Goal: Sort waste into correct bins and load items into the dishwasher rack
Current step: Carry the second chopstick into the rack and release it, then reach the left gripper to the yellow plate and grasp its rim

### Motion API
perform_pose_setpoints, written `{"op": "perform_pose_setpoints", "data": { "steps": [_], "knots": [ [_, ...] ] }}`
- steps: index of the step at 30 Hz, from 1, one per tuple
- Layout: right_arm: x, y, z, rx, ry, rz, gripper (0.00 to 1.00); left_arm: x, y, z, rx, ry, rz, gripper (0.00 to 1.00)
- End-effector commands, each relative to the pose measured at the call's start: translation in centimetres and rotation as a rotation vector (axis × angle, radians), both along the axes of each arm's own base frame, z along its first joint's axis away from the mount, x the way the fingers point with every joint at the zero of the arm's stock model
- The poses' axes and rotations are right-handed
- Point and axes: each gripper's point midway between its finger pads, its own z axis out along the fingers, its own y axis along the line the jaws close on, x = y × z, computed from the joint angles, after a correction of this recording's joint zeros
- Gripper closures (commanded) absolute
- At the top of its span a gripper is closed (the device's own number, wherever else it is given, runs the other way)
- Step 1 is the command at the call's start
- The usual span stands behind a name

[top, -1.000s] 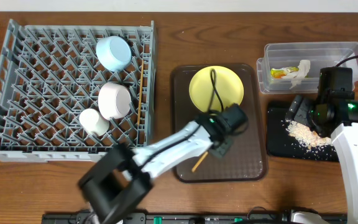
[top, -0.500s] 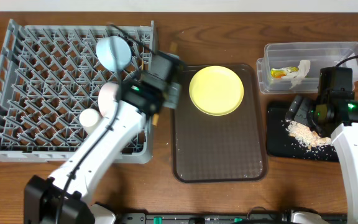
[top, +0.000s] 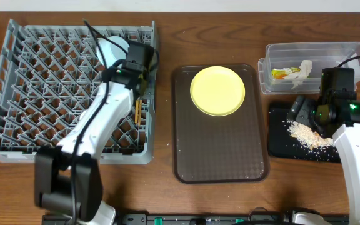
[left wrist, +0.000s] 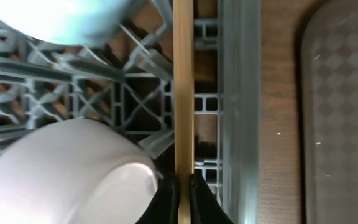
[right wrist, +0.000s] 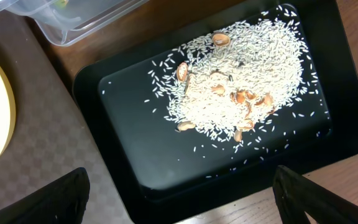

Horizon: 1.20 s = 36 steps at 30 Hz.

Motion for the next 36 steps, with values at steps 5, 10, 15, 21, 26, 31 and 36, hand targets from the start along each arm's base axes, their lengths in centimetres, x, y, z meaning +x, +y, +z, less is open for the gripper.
{"op": "perform_pose_setpoints", "data": {
  "steps": [5,10,15,21,26,31,36],
  "knots": [
    [0.0,-0.4,0.4,-0.008,-0.011,-0.002,0.07,0.6,-0.2,0.3,-0.008,-0.016,-0.013,0.69],
    [0.1,-0.4,0.4,-0.008,-0.011,-0.002,0.07,0.5,-0.6,2.3,-0.023,-0.06,-0.04,0.59],
    [0.1,-0.4,0.4,-0.008,-0.012,-0.002,0.07,-0.6,-3.9,5.7,-0.117,-0.125,-0.155,0.56],
    [0.2,-0.4,0.4,-0.008,-0.015,-0.003,0.07,-1.9,-9.2,8.5,-0.164,-0.171,-0.338,0.5],
    [0.1,-0.4,0.4,-0.008,-0.014,-0.003,0.07,-0.8,-13.0,12.7,-0.191,-0.241,-0.41,0.49],
    [0.1,-0.4,0.4,-0.008,-0.014,-0.002,0.07,0.7,-16.8,13.2,-0.209,-0.262,-0.463,0.46],
    [0.1,-0.4,0.4,-0.005,-0.014,-0.001,0.07,0.6,-21.3,8.9,-0.203,-0.205,-0.537,0.44]
  ]
}}
